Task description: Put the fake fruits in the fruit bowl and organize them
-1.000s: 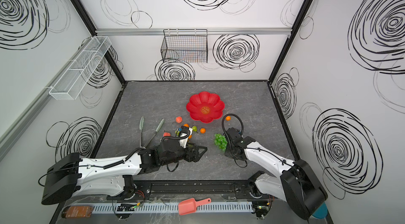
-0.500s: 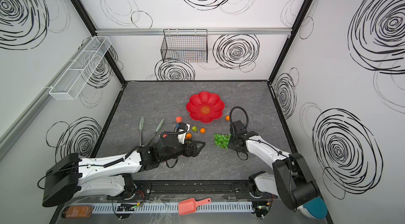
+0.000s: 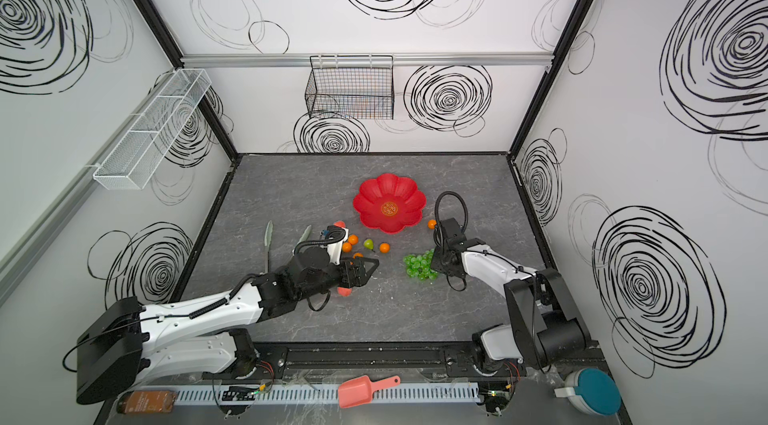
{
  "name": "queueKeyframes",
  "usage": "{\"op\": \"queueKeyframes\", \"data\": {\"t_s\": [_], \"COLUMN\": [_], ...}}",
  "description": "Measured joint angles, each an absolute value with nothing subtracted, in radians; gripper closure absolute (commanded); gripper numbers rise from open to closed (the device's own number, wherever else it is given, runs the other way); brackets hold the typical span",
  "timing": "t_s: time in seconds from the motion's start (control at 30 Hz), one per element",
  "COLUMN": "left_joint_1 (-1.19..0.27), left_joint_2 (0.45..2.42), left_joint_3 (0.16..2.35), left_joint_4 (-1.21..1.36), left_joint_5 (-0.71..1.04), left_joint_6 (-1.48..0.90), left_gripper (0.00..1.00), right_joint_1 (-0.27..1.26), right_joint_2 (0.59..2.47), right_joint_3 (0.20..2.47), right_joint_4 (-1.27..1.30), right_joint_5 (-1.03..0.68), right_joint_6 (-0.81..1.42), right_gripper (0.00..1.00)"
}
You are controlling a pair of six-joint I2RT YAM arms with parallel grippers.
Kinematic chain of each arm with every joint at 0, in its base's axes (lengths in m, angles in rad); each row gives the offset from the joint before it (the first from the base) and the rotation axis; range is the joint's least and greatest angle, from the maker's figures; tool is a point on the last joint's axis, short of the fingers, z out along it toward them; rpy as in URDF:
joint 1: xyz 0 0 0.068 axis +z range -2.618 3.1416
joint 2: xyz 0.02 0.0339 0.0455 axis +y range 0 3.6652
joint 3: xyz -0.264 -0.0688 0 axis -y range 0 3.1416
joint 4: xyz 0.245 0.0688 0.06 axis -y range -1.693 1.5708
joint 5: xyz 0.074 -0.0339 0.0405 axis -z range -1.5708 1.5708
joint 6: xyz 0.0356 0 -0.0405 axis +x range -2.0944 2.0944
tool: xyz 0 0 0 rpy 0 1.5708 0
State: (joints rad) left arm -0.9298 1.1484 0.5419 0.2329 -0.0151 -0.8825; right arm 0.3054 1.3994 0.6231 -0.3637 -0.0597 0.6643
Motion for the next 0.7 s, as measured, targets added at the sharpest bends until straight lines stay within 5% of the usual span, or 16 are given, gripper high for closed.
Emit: {"op": "queueKeyframes", "data": {"t_s": [0.7], "left_joint_1": [-0.774], "left_joint_2": [0.997], "left_joint_3": [0.440], "left_joint_4": [0.199], "left_joint_5": [0.020], "left_joint_6": [-0.947], "left_gripper": [0.04], "right_joint_1": [0.365], "right_joint_2": [1.581], "right_joint_3": [0.771], "right_joint_4": [-0.279], "right_joint_5": [-0.055], "right_joint_6": [0.627], "right_gripper": [0.89]}}
